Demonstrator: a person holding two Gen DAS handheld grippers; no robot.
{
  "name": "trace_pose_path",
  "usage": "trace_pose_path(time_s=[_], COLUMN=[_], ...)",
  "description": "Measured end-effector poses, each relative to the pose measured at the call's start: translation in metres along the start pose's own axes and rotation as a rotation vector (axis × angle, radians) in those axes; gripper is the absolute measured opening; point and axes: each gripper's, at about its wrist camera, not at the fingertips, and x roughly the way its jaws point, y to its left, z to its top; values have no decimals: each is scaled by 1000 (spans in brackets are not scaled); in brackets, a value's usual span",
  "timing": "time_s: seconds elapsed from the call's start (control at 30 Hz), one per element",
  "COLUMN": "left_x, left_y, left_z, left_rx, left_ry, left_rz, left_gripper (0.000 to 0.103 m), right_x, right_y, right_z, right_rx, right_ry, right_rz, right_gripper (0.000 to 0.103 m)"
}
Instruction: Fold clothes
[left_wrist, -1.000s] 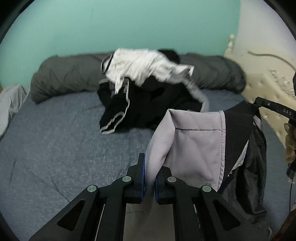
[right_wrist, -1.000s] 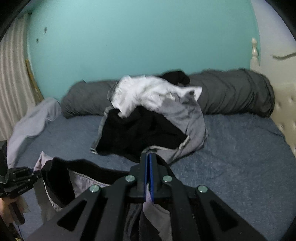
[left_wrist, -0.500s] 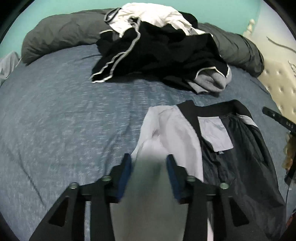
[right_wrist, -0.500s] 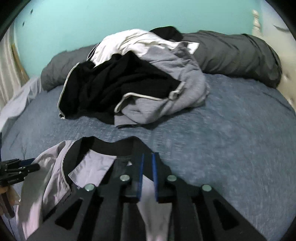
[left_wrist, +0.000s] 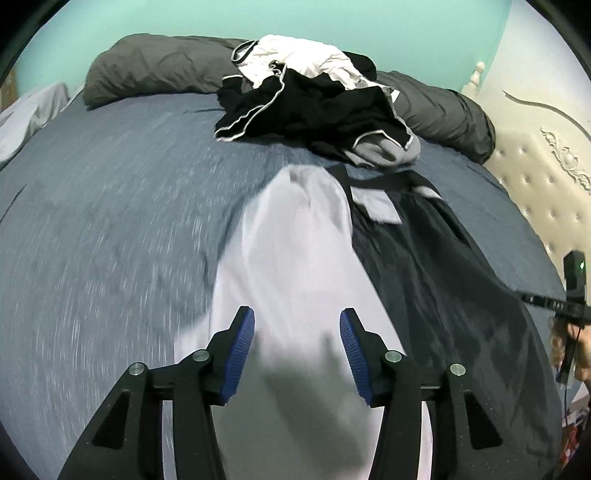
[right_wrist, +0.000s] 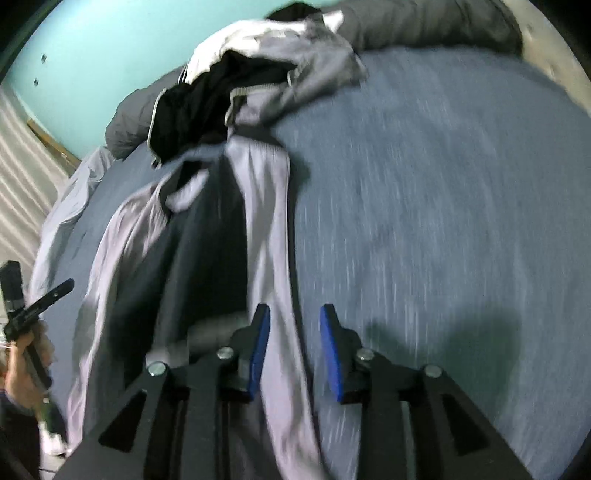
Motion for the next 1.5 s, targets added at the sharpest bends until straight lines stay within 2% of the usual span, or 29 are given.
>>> trace_pose_path(time_s=[0.13,0.17,0.23,0.37,0.53,0.6,0.67,0.73,0.83,0.93,1.07,1.23,1.43,1.5], left_x=[-24,-29,-38,-49,-59,-63,-68,-71,-69,-67,-75,-80,-91,-93], left_y=[-3,-4,-5,-5,7,11,12,14,21,26,33,42,52,56], left_z=[-40,-50,-68,-100,-123,-126,-129,-133,-139,-143,-143,-147,-153,-156], left_rx=[-23,-31,-40,-52,-86,-91,-81,-71,-78,-73,-92,-98,-121,-131], left_ry=[-17,-24,-35,-45,-67,-83,-105,-123,-121,-108,-128,-129,-144,-143], left_rz=[17,14,17,13,4,-8,-6,-1,-3,20,1,16,6,6], left_gripper=[54,54,54,55,55,55,55,55,55,55,55,55,55,55], right_x=[-9,-11,-13,-12,-7,-7,-7,-9,-20,-51,-82,-120,-83,-62], right_y=[4,4,2,-7,-5,-3,0,6,20,29,68,119,219,253], right_z=[-43,-51,-66,-90,-110,-111,-111,-110,-105,-94,-72,-43,-39,-54], right_rx=[-30,-31,-27,10,8,8,12,2,-25,-6,-25,-54,-167,-206], right_ry=[74,86,110,145,173,162,160,150,112,29,-36,-111,-43,-2], right_rz=[-12,-17,-27,-31,-35,-41,-47,-66,-97,-78,2,109,203,210], right_gripper=[29,33,35,35,34,30,12,5,4,4,4,4,4,4])
